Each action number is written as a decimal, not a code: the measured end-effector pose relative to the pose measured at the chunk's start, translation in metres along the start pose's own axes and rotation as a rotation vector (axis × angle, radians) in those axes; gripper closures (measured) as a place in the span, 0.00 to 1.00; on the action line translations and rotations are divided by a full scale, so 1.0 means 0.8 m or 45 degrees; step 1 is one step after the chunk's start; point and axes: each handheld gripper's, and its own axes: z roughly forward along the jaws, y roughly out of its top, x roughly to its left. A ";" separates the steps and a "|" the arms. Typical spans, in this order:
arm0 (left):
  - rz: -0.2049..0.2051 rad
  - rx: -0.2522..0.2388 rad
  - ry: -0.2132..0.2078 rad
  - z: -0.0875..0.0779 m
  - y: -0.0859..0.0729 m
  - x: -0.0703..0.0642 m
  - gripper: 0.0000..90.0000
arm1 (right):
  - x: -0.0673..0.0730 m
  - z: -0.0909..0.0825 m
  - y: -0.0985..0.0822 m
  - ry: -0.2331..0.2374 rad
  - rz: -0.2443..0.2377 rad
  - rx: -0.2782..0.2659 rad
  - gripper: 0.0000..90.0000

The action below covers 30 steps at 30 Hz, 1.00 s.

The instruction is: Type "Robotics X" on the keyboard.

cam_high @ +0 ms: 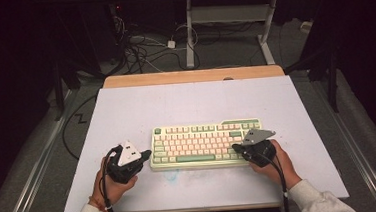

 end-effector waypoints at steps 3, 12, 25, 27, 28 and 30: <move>-0.009 0.006 -0.023 0.001 0.003 0.001 0.97 | 0.000 0.000 -0.001 -0.001 0.003 -0.005 1.00; -0.004 0.059 -0.055 0.008 0.024 0.002 0.97 | 0.001 0.000 -0.001 -0.006 -0.004 -0.008 1.00; 0.059 0.142 -0.109 0.043 0.060 -0.006 0.97 | 0.002 0.000 -0.003 -0.010 0.004 -0.019 1.00; 0.065 0.151 -0.119 0.049 0.064 -0.008 0.97 | 0.002 0.000 -0.003 -0.010 0.004 -0.021 1.00; 0.071 0.155 -0.125 0.053 0.065 -0.010 0.97 | 0.002 0.000 -0.003 -0.010 0.004 -0.022 1.00; 0.081 0.160 -0.136 0.059 0.068 -0.013 0.97 | 0.002 0.000 -0.003 -0.011 0.002 -0.023 1.00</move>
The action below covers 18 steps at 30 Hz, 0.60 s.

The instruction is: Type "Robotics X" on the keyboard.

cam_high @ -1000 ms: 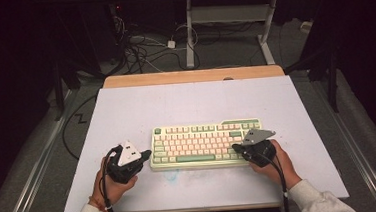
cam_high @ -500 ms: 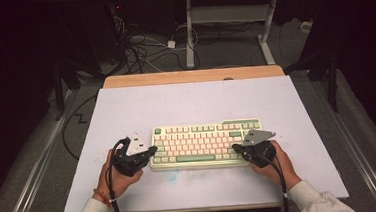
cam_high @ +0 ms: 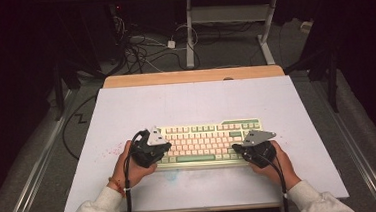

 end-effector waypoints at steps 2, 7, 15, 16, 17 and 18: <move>0.008 0.015 -0.011 0.007 0.003 -0.002 0.97 | 0.000 0.000 0.000 0.000 -0.001 -0.003 1.00; 0.018 0.038 -0.023 0.021 0.009 -0.005 0.97 | 0.000 0.000 -0.001 0.003 0.008 -0.005 1.00; 0.037 0.080 -0.035 0.037 0.014 -0.009 0.97 | -0.001 0.000 -0.001 0.005 0.006 -0.009 1.00; 0.039 0.081 -0.039 0.037 0.015 -0.009 0.97 | -0.001 0.000 -0.001 0.005 0.010 -0.007 1.00; 0.040 0.081 -0.040 0.038 0.015 -0.010 0.97 | -0.001 0.000 -0.001 0.002 0.007 -0.009 1.00; 0.040 0.081 -0.040 0.038 0.015 -0.010 0.97 | 0.000 0.000 -0.001 -0.001 0.011 -0.005 1.00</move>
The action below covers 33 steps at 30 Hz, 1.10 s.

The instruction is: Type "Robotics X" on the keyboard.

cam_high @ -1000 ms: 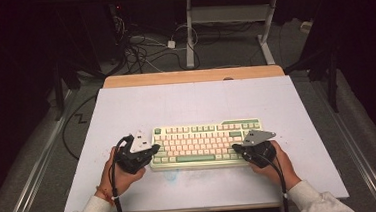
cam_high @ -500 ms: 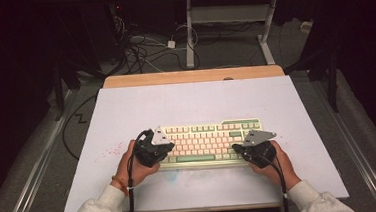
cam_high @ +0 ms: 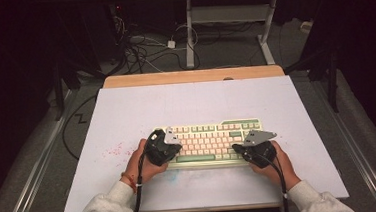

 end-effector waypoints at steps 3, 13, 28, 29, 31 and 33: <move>-0.002 -0.003 0.003 -0.001 -0.001 0.000 0.97 | -0.001 0.000 0.000 0.004 -0.007 -0.004 1.00; 0.010 0.005 0.002 -0.002 -0.003 -0.002 0.97 | -0.001 0.000 0.000 0.004 -0.007 -0.002 1.00; 0.029 -0.013 0.016 -0.013 -0.001 -0.005 0.96 | 0.000 0.000 0.001 -0.004 -0.014 0.001 1.00; 0.024 -0.017 0.017 -0.014 -0.001 -0.005 0.96 | 0.000 0.000 0.001 -0.003 -0.012 0.002 1.00; 0.028 -0.011 0.014 -0.014 -0.001 -0.005 0.96 | 0.000 0.000 0.001 -0.004 -0.015 0.004 1.00; 0.026 -0.007 0.019 -0.012 -0.002 -0.005 0.96 | 0.000 0.000 0.001 -0.004 -0.017 0.006 1.00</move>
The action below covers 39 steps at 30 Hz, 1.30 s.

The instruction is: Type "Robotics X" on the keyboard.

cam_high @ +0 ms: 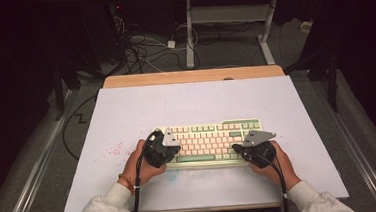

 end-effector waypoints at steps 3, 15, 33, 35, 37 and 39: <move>0.001 0.001 0.010 -0.001 0.001 0.001 0.96 | 0.000 0.000 0.000 0.002 -0.002 0.000 1.00; 0.005 -0.012 0.015 -0.002 0.002 0.000 0.96 | 0.000 0.000 0.000 0.001 0.000 -0.001 1.00; 0.010 -0.066 0.084 -0.010 0.001 0.002 0.95 | 0.010 -0.006 0.005 -0.023 -0.035 -0.020 1.00; -0.001 -0.071 0.083 -0.008 -0.001 0.004 0.95 | 0.014 -0.009 0.007 -0.045 -0.060 -0.027 1.00; -0.005 -0.072 0.084 -0.007 -0.001 0.005 0.94 | 0.016 -0.011 0.008 -0.051 -0.065 -0.037 1.00; -0.002 -0.082 0.080 -0.008 -0.001 0.004 0.93 | 0.015 -0.013 0.009 -0.048 -0.057 -0.047 1.00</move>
